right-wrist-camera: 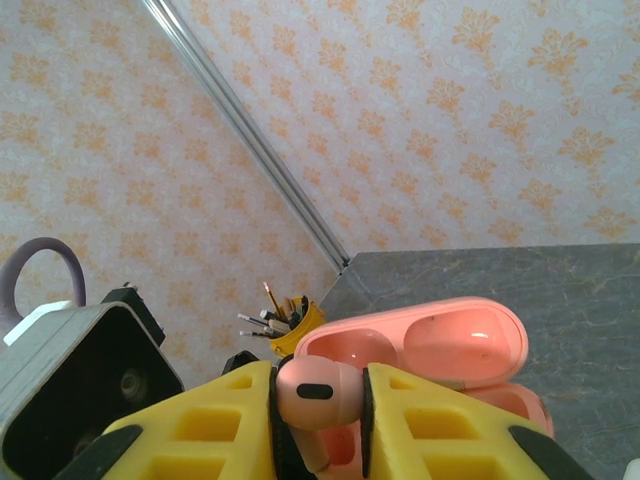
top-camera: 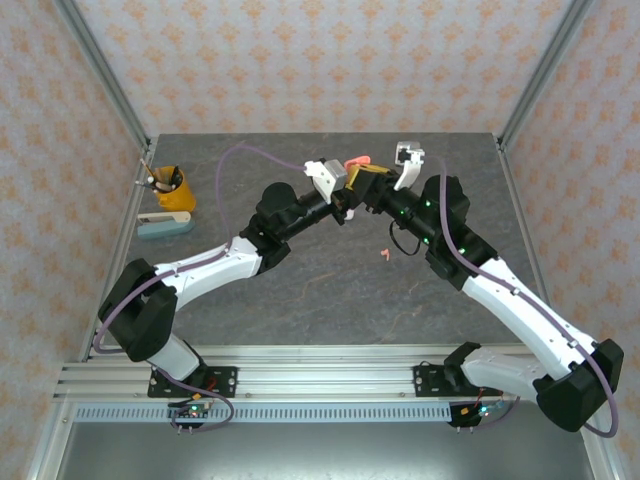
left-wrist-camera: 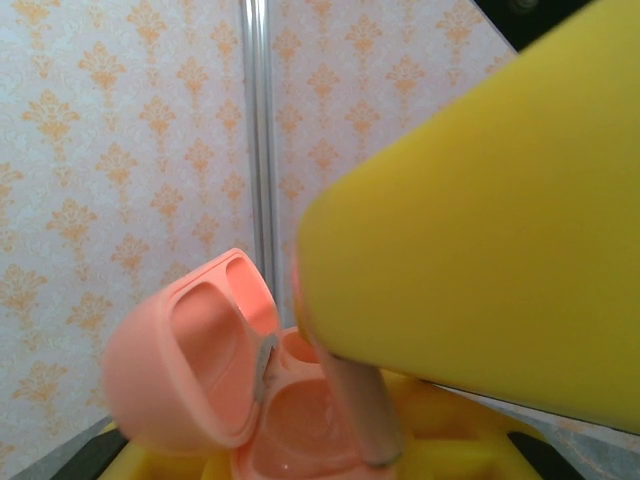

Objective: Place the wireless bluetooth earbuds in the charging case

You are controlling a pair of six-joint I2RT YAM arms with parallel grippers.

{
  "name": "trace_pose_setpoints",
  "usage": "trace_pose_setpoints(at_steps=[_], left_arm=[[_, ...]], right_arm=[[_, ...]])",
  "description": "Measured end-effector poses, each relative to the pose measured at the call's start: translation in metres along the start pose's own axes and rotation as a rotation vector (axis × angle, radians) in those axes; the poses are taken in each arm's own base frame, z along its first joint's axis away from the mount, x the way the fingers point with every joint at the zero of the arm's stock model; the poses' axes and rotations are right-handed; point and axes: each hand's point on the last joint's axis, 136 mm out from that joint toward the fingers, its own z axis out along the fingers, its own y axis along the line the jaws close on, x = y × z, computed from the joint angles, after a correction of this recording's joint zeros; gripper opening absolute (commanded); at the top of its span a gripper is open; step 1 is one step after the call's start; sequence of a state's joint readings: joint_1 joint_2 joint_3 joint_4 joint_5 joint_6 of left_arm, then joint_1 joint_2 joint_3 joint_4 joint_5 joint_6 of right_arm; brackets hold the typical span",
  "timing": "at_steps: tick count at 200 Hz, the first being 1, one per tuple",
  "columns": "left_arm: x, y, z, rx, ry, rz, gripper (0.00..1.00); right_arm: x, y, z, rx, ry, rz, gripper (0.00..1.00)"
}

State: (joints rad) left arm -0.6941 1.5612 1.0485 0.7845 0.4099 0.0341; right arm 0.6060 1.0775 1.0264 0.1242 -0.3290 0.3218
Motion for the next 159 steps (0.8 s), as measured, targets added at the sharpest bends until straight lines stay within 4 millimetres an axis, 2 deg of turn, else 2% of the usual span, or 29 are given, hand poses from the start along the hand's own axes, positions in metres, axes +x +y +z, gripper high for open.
trace_pose_setpoints(at_steps=[159], left_arm=[[0.0012,0.0004,0.0026,-0.017,0.004,-0.014,0.00]], right_arm=[[-0.0002,-0.0040,-0.0032,0.018,-0.014,-0.008,0.22]])
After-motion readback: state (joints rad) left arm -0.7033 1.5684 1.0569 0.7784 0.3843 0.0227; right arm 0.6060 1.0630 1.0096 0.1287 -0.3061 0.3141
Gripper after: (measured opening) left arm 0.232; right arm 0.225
